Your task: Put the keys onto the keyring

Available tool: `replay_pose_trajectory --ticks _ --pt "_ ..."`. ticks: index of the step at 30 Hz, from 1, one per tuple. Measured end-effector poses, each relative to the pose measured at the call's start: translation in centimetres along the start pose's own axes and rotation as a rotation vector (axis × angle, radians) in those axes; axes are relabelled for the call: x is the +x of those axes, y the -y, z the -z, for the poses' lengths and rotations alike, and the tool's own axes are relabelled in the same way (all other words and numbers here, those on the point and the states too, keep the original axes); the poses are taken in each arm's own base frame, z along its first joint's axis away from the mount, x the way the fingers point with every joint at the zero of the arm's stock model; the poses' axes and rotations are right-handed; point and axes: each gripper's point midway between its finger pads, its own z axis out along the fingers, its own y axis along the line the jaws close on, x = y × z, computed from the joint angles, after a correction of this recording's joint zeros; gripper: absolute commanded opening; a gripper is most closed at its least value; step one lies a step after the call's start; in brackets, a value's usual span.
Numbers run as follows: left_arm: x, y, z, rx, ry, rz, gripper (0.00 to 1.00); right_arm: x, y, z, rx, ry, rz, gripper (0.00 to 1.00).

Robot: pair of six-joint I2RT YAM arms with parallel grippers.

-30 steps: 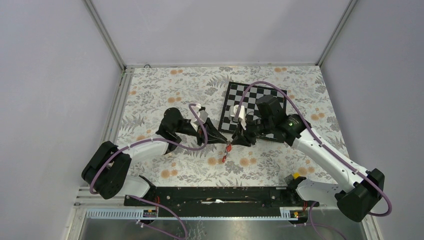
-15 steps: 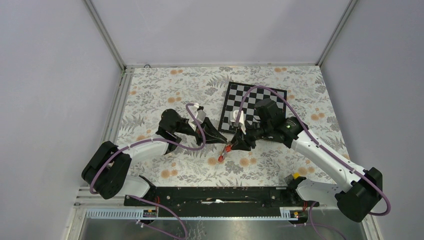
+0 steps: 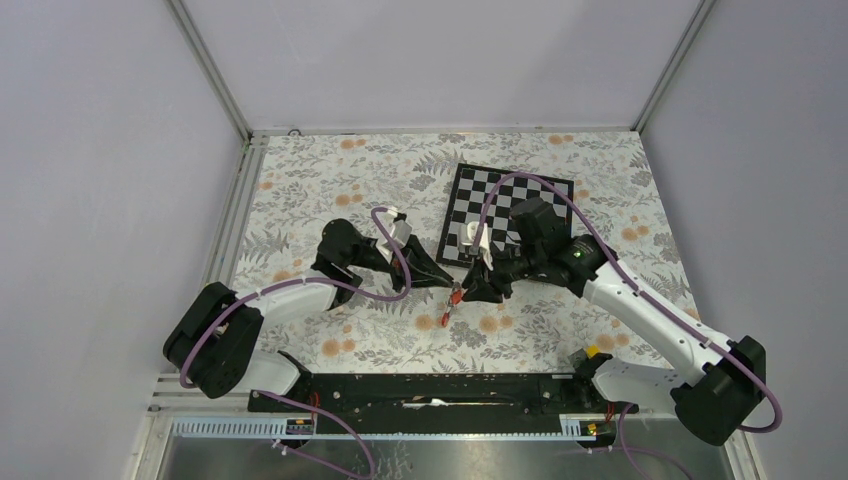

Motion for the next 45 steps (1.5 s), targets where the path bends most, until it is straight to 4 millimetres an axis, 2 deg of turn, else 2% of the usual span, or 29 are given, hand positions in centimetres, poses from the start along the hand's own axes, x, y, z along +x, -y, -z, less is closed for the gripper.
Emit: replay_pose_trajectory --ticks 9,45 --pt "0.0 -0.1 0.0 -0.002 0.000 0.001 0.00 -0.1 0.0 0.5 0.027 0.002 0.023 0.39" --pt "0.3 0.0 0.1 -0.002 -0.005 0.014 0.00 -0.4 1.5 -0.1 0.054 0.007 0.056 0.45"
